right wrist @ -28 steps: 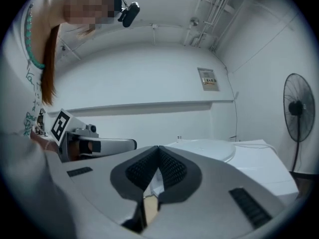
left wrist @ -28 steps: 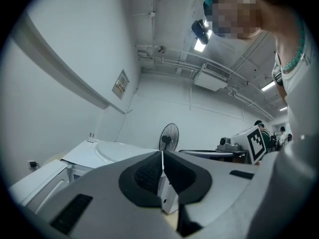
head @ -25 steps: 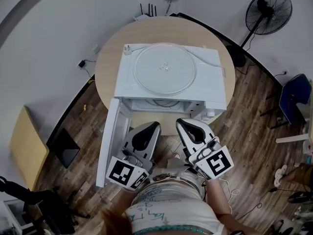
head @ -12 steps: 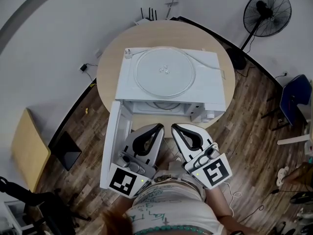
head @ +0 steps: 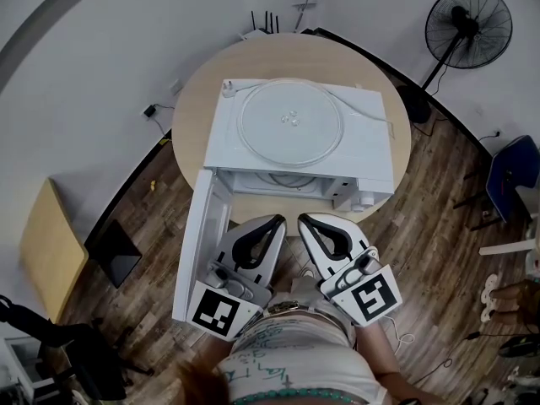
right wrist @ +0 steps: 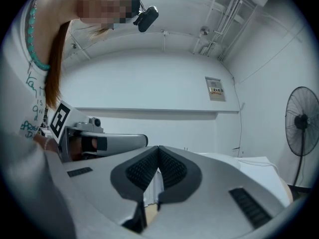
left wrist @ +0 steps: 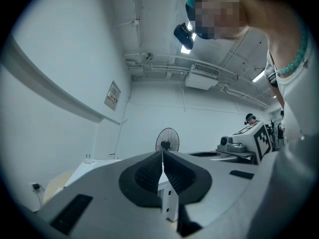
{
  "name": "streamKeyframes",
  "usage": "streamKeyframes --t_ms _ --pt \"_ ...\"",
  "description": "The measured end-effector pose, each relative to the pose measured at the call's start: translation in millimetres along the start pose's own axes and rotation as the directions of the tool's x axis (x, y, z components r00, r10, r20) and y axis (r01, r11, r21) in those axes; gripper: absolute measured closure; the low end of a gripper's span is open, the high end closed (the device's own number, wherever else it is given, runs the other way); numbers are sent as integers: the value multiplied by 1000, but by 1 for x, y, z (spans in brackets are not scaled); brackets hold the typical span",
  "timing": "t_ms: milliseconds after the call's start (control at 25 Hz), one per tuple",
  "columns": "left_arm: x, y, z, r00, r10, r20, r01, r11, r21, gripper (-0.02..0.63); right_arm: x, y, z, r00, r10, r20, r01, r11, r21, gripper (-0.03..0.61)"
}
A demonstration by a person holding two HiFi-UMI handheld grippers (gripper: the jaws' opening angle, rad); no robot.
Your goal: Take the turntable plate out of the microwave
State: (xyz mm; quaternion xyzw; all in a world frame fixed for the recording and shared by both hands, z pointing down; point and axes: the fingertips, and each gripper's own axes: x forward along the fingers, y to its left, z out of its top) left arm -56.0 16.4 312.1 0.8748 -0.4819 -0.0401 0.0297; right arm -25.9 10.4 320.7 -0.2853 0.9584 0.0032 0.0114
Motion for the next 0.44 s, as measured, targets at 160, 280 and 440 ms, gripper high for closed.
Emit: streamKeyframes --t_ms 160,280,440 --pt "-1 1 -2 1000 6 -5 -6 1000 -9 594 0 0 -1 1000 4 -7 -4 1000 -5 588" --pt "-3 1 -1 1000 10 -8 -10 1000 -3 594 -1 -1 -1 1000 3 -10 -3 1000 -7 588" --pt "-2 -1 -3 1000 8 -9 -8 1000 2 594 -2 -1 -2 1000 5 -10 -5 1000 -10 588"
